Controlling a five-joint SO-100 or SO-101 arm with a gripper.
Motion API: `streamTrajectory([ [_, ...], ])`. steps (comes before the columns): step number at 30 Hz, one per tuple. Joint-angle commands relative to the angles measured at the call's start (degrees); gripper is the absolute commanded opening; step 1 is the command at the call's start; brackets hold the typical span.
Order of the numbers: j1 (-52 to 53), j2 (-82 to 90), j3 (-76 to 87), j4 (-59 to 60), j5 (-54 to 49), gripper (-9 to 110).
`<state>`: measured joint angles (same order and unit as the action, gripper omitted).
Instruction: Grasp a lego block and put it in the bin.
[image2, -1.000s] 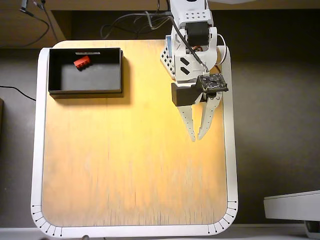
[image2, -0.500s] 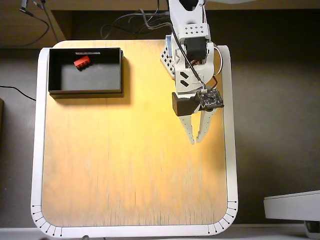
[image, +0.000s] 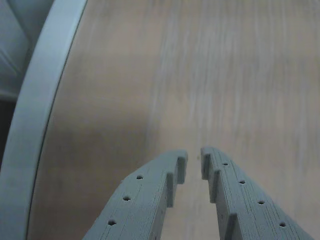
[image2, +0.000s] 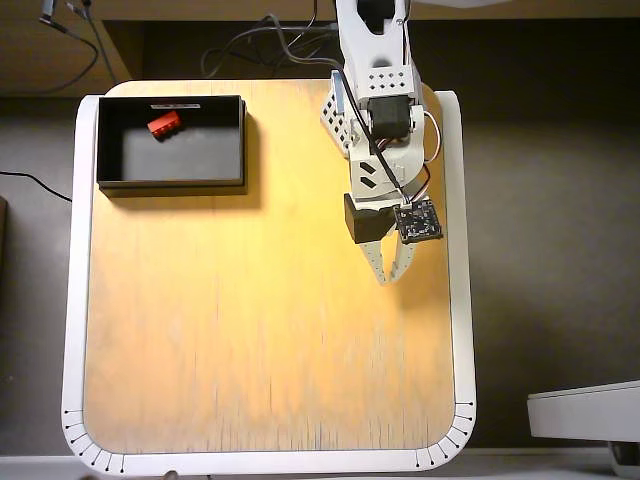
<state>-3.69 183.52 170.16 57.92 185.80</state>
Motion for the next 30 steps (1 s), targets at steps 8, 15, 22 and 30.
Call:
streamTrajectory([
  [8, 1.8, 5.4, 9.6, -2.3, -0.4, 0],
  [15, 3.4, 5.4, 11.6, 3.0, -1.8, 0],
  [22, 4.2, 5.4, 11.6, 14.8, -2.0, 0],
  [30, 4.2, 5.4, 11.7, 18.7, -10.5, 0],
])
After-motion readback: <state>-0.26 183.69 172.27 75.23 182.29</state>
